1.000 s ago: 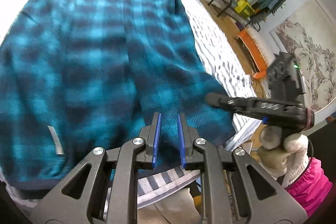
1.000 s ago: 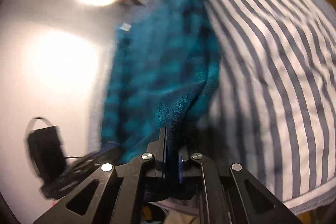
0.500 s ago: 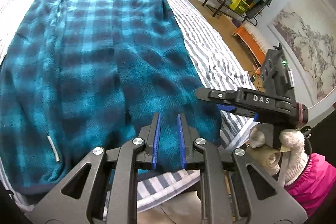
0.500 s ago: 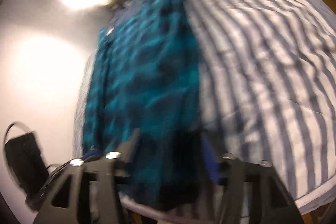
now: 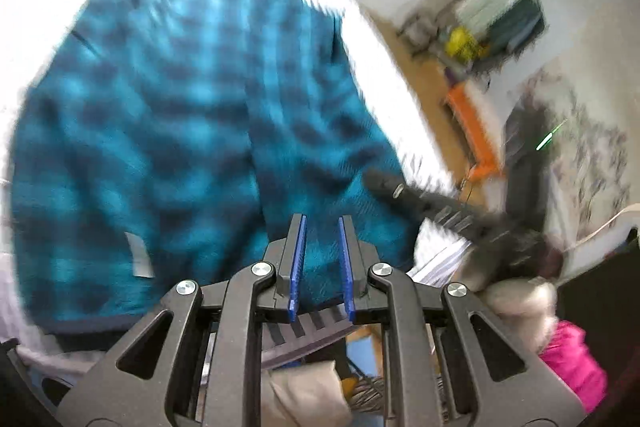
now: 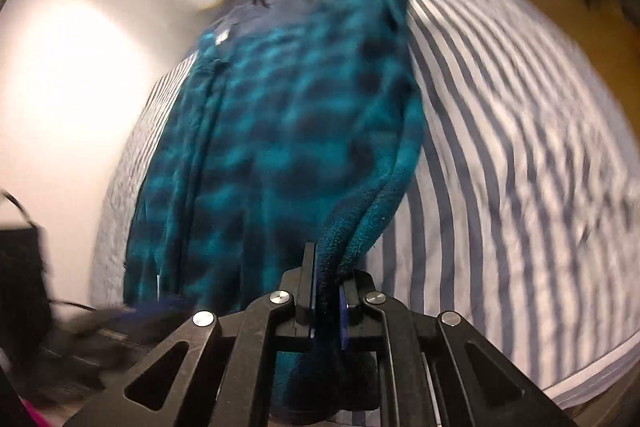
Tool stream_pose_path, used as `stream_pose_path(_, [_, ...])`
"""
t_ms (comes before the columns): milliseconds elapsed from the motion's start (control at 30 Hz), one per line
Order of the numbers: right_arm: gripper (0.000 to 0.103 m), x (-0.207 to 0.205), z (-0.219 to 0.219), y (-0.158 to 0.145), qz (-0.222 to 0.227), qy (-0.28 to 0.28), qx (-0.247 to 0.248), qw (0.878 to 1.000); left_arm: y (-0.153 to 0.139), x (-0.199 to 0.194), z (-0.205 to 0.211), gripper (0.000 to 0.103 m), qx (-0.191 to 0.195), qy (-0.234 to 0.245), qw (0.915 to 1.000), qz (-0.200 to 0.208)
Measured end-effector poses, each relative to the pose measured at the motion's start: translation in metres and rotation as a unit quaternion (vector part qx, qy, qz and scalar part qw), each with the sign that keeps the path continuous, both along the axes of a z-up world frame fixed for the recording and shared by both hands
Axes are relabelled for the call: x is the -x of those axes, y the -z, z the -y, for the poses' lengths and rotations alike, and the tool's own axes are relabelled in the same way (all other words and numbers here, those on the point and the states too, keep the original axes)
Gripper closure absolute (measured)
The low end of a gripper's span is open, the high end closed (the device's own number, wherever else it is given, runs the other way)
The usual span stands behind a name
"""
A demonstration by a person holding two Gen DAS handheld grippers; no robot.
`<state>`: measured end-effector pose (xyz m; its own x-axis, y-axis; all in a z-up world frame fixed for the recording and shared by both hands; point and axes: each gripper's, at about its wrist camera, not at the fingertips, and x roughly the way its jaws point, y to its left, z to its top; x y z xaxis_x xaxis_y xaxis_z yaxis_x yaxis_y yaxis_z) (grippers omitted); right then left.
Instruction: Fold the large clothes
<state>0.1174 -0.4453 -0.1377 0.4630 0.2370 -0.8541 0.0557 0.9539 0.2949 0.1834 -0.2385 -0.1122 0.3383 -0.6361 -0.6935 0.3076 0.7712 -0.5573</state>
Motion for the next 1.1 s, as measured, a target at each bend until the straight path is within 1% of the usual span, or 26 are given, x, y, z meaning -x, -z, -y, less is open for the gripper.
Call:
stream_pose_path(67, [0.098,-0.005,-0.018,-0.008,0.009,-0.024,0.043,0.999,-0.027,0.001,-0.032,0.089,0.019,-0.03,0.999,0.026])
stream_pose_path(133, [0.098,-0.009,-0.041,-0.013,0.016,-0.051,0.084,0.995,-0.054,-0.001,-0.07,0.089,0.041,-0.071,0.9955,0.048])
stream_pose_path(200, [0.098,-0.014,-0.066,-0.016,0.023,-0.079,0.124,0.989,-0.074,-0.003,-0.105,0.089,0.052,-0.108,0.9904,0.068])
stream_pose_path(267, [0.098,-0.018,-0.087,-0.019,0.031,-0.103,0.157,0.982,-0.087,-0.005,-0.135,0.089,0.062,-0.142,0.9844,0.084])
stream_pose_path(333, [0.098,-0.023,-0.118,-0.023,0.041,-0.132,0.187,0.973,-0.092,-0.009,-0.164,0.089,0.08,-0.171,0.9778,0.091])
stream_pose_path(400, [0.098,-0.029,-0.149,-0.022,0.049,-0.164,0.213,0.962,-0.09,-0.01,-0.185,0.089,0.089,-0.197,0.972,0.093])
stream_pose_path(467, [0.098,-0.031,-0.177,-0.015,0.048,-0.198,0.233,0.951,-0.083,-0.012,-0.204,0.089,0.1,-0.213,0.9685,0.081])
stream_pose_path(500, [0.098,-0.034,-0.192,-0.007,0.041,-0.218,0.24,0.945,-0.079,-0.014,-0.213,0.089,0.107,-0.219,0.9673,0.072])
stream_pose_path(533, [0.098,-0.035,-0.199,0.0,0.034,-0.229,0.241,0.943,-0.075,-0.017,-0.221,0.089,0.116,-0.224,0.9657,0.061])
stream_pose_path(600, [0.097,-0.039,-0.219,0.022,0.007,-0.259,0.244,0.934,-0.071,-0.02,-0.23,0.089,0.128,-0.228,0.9639,0.049])
stream_pose_path(700, [0.097,-0.038,-0.233,0.049,-0.009,-0.292,0.267,0.918,-0.074,-0.021,-0.232,0.089,0.128,-0.227,0.9639,0.055])
stream_pose_path(767, [0.097,-0.039,-0.233,0.05,-0.011,-0.296,0.267,0.917,-0.077,-0.02,-0.227,0.089,0.127,-0.224,0.9643,0.06])
stream_pose_path(833, [0.095,-0.042,-0.23,0.047,-0.014,-0.301,0.257,0.918,-0.076,-0.023,-0.221,0.089,0.125,-0.219,0.9656,0.062])
stream_pose_path(900, [0.09,-0.041,-0.222,0.04,-0.016,-0.31,0.239,0.92,-0.074,-0.025,-0.212,0.089,0.118,-0.212,0.9683,0.06])
stream_pose_path(933, [0.088,-0.038,-0.217,0.035,-0.014,-0.314,0.225,0.922,-0.073,-0.026,-0.209,0.089,0.116,-0.208,0.9693,0.059])
stream_pose_path(967, [0.079,-0.037,-0.212,0.029,-0.014,-0.318,0.207,0.925,-0.072,-0.027,-0.206,0.089,0.114,-0.204,0.9705,0.058])
stream_pose_path(1000, [0.076,-0.034,-0.205,0.022,-0.013,-0.322,0.183,0.929,-0.07,-0.028,-0.202,0.089,0.11,-0.2,0.972,0.056])
stream_pose_path(1033, [0.075,-0.032,-0.201,0.016,-0.012,-0.326,0.165,0.931,-0.069,-0.028,-0.201,0.089,0.107,-0.198,0.9727,0.056])
stream_pose_path(1100, [0.07,-0.024,-0.184,-0.004,-0.002,-0.329,0.115,0.937,-0.066,-0.029,-0.198,0.089,0.1,-0.196,0.974,0.054])
